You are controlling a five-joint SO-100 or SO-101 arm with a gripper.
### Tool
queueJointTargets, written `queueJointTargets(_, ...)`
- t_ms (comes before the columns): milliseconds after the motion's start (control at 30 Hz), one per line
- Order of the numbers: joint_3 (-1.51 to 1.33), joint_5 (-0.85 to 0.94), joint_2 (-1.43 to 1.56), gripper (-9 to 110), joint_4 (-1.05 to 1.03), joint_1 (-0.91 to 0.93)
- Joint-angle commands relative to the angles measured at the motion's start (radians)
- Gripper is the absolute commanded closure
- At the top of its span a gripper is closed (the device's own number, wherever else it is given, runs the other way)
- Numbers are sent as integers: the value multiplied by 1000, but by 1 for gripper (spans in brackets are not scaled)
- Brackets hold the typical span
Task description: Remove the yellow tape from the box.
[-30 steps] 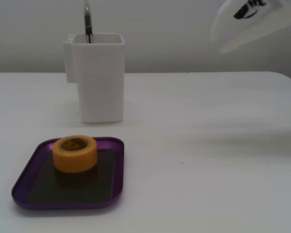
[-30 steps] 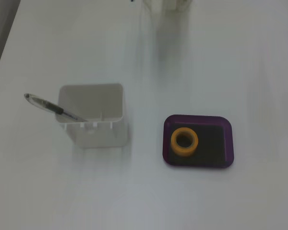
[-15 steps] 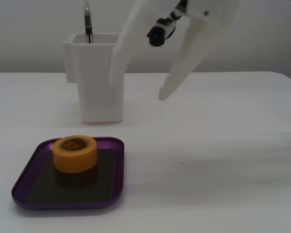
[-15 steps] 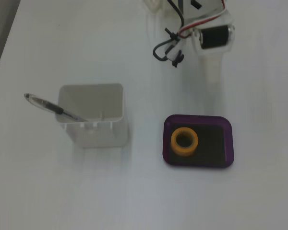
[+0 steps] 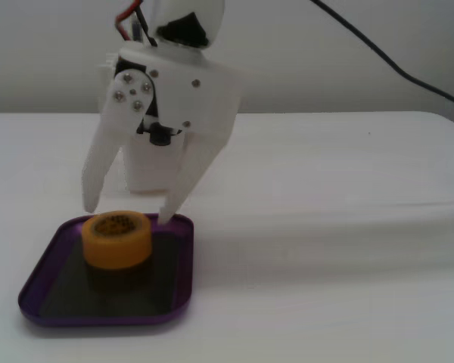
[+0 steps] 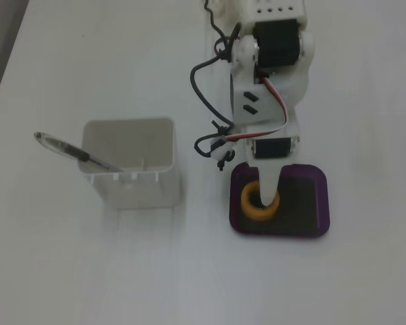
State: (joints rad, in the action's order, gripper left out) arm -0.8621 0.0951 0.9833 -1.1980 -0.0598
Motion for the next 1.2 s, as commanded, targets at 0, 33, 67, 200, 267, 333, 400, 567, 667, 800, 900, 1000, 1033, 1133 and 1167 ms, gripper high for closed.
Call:
queueJointTargets(0, 66, 0, 8, 82, -5, 5)
queueJointTargets(33, 66, 0, 3, 82, -5, 5)
queueJointTargets(67, 63, 0, 2, 82, -5, 5)
queueJointTargets(200, 54, 0, 2, 82, -5, 5)
queueJointTargets(267, 54, 0, 2, 82, -5, 3)
queueJointTargets(333, 54, 0, 2, 82, -5, 3)
queueJointTargets(400, 52, 2, 2, 82, -5, 3)
queueJointTargets(567, 52, 2, 2, 82, -6, 3)
queueJointTargets(667, 51, 2, 0, 82, -6, 5)
queueJointTargets(800, 34, 3, 0, 82, -6, 5)
queueJointTargets(900, 29, 3, 0, 82, -6, 5)
queueJointTargets(1000, 28, 3, 0, 82, -18, 5)
queueJointTargets(1033, 28, 5, 0, 82, -28, 5)
queueJointTargets(1133, 28, 5, 0, 82, -44, 5)
queueJointTargets(1167, 28, 6, 0, 82, -49, 5)
